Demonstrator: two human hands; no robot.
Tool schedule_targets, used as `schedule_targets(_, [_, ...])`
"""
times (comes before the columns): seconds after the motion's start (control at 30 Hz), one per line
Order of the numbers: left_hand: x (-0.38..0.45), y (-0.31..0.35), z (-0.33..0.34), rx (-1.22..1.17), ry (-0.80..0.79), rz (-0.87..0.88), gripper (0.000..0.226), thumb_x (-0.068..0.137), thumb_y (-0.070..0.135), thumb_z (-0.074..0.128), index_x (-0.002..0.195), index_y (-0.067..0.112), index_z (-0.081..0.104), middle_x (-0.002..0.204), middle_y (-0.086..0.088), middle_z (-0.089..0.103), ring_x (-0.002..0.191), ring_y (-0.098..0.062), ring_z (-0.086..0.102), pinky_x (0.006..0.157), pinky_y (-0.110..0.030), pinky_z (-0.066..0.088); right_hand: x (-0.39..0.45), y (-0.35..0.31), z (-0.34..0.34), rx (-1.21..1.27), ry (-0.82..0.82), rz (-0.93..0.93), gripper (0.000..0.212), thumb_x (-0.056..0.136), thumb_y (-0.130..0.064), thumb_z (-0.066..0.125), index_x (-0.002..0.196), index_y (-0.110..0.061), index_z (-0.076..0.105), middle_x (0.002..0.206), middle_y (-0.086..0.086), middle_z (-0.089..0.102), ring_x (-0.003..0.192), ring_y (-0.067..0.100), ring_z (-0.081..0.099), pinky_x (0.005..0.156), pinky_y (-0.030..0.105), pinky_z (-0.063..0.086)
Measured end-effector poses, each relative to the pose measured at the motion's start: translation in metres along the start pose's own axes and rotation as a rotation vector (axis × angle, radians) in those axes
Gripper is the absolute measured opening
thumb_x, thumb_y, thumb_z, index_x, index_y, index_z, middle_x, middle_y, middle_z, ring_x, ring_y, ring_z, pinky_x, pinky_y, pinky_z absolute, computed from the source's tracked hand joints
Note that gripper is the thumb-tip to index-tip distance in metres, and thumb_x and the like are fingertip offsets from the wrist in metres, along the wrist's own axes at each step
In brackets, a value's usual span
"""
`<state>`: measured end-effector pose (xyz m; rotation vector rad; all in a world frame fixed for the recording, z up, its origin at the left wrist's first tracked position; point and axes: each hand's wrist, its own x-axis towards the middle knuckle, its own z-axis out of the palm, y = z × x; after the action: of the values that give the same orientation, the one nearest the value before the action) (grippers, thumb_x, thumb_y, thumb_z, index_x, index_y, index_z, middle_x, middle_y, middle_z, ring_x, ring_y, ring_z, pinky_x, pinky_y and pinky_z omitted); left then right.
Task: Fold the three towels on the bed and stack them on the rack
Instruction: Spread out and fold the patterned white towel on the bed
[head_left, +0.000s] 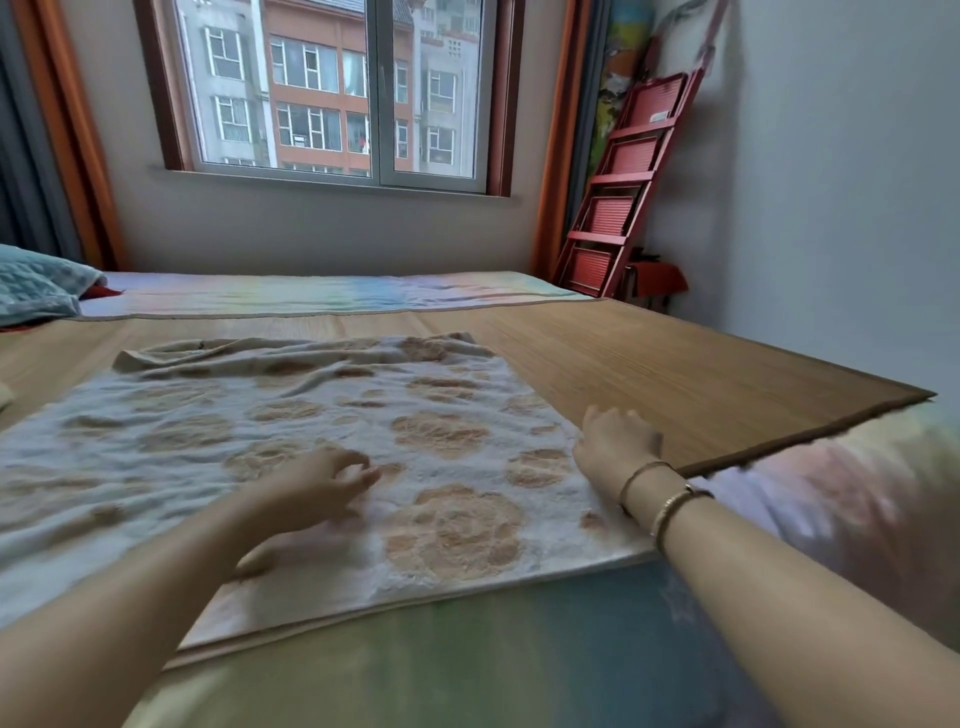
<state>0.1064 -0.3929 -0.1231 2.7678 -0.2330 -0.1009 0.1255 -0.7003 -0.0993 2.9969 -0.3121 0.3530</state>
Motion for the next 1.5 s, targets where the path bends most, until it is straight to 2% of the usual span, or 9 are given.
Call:
schedule_targets(0.43, [0.243, 0.0, 0.005, 0.06, 0.145, 0.003, 0.038, 0.096, 0.049, 0.04, 0.122, 0.025, 0.053, 0.131, 0.0, 0.055, 0.117, -0.021, 0.05, 0.1, -0.035, 0.04, 0.256, -0.13, 0.071, 0.546, -0.103, -0.136, 0.04, 0.095, -0.028, 0.039, 0.129, -0.009, 0.045, 0.131, 0.014, 0.05, 0.119, 0.032, 0.047, 0.094, 0.04, 0.043])
schedule_targets(0.57, [0.281, -0.017, 0.021, 0.137, 0.175, -0.062, 0.058, 0.096, 0.058, 0.023, 0.15, 0.038, 0.017, 0.159, 0.012, 0.014, 0.147, -0.017, 0.011, 0.119, -0.04, 0.01, 0.318, -0.149, 0.096, 0.742, -0.046, -0.036, 0.031, 0.096, -0.027, 0.039, 0.118, -0.009, 0.052, 0.124, 0.017, 0.053, 0.115, 0.035, 0.049, 0.094, 0.04, 0.043])
schedule_targets(0.7, [0.288, -0.022, 0.036, 0.167, 0.17, -0.067, 0.057, 0.097, 0.058, 0.016, 0.15, 0.045, 0.001, 0.159, 0.021, -0.006, 0.147, -0.01, -0.008, 0.12, -0.04, -0.005, 0.371, -0.161, 0.117, 0.783, -0.104, 0.029, 0.041, 0.094, -0.044, 0.044, 0.116, -0.01, 0.054, 0.124, 0.018, 0.054, 0.117, 0.036, 0.049, 0.097, 0.039, 0.041])
schedule_targets(0.77, [0.286, -0.019, 0.032, 0.175, 0.193, -0.058, 0.055, 0.095, 0.059, 0.018, 0.148, 0.046, 0.011, 0.158, 0.022, 0.008, 0.147, -0.011, 0.003, 0.119, -0.04, 0.001, 0.388, -0.163, 0.115, 0.814, -0.202, 0.04, 0.047, 0.089, -0.051, 0.051, 0.104, -0.007, 0.057, 0.112, 0.015, 0.059, 0.106, 0.031, 0.054, 0.087, 0.035, 0.043])
schedule_targets(0.97, [0.346, -0.007, -0.006, 0.07, 0.382, -0.12, 0.023, 0.094, 0.041, 0.037, 0.108, 0.027, 0.05, 0.11, 0.003, 0.059, 0.105, -0.026, 0.052, 0.091, -0.04, 0.04, 0.413, -0.173, 0.132, 1.154, -0.295, -0.09, 0.008, 0.081, -0.005, 0.058, 0.082, -0.011, 0.064, 0.082, 0.006, 0.062, 0.081, 0.022, 0.06, 0.072, 0.029, 0.046])
schedule_targets(1.07, [0.401, -0.001, -0.024, -0.014, 0.468, -0.124, 0.024, 0.095, 0.035, 0.044, 0.115, 0.026, 0.055, 0.118, 0.001, 0.056, 0.112, -0.026, 0.048, 0.094, -0.04, 0.041, 0.415, -0.166, 0.141, 1.468, -0.217, -0.107, 0.023, 0.084, 0.005, 0.051, 0.091, -0.013, 0.063, 0.083, 0.006, 0.064, 0.071, 0.015, 0.059, 0.057, 0.018, 0.049])
schedule_targets(1.2, [0.446, 0.017, -0.025, -0.328, 0.387, -0.129, 0.015, 0.09, 0.043, 0.053, 0.101, 0.039, 0.063, 0.115, -0.001, 0.063, 0.104, -0.024, 0.059, 0.094, -0.041, 0.049, 0.418, -0.158, 0.146, 1.764, -0.235, -0.134, 0.016, 0.085, -0.002, 0.063, 0.078, -0.016, 0.063, 0.086, 0.011, 0.067, 0.075, 0.021, 0.062, 0.069, 0.035, 0.05])
schedule_targets(1.3, [0.458, 0.038, -0.025, -0.38, 0.356, -0.055, 0.021, 0.092, 0.039, 0.056, 0.106, 0.029, 0.069, 0.109, -0.002, 0.069, 0.102, -0.022, 0.063, 0.093, -0.037, 0.05, 0.416, -0.157, 0.145, 1.848, -0.281, -0.172, 0.015, 0.084, -0.002, 0.066, 0.078, -0.016, 0.062, 0.079, 0.006, 0.067, 0.068, 0.015, 0.062, 0.06, 0.025, 0.052])
schedule_targets(1.5, [0.469, 0.068, -0.048, -0.346, 0.225, -0.071, 0.009, 0.089, 0.024, 0.063, 0.097, 0.019, 0.062, 0.088, 0.0, 0.058, 0.075, -0.012, 0.052, 0.059, -0.021, 0.038, 0.413, -0.152, 0.142, 1.964, -0.356, -0.205, 0.01, 0.081, -0.007, 0.07, 0.08, -0.015, 0.064, 0.078, 0.005, 0.068, 0.069, 0.015, 0.062, 0.055, 0.021, 0.051])
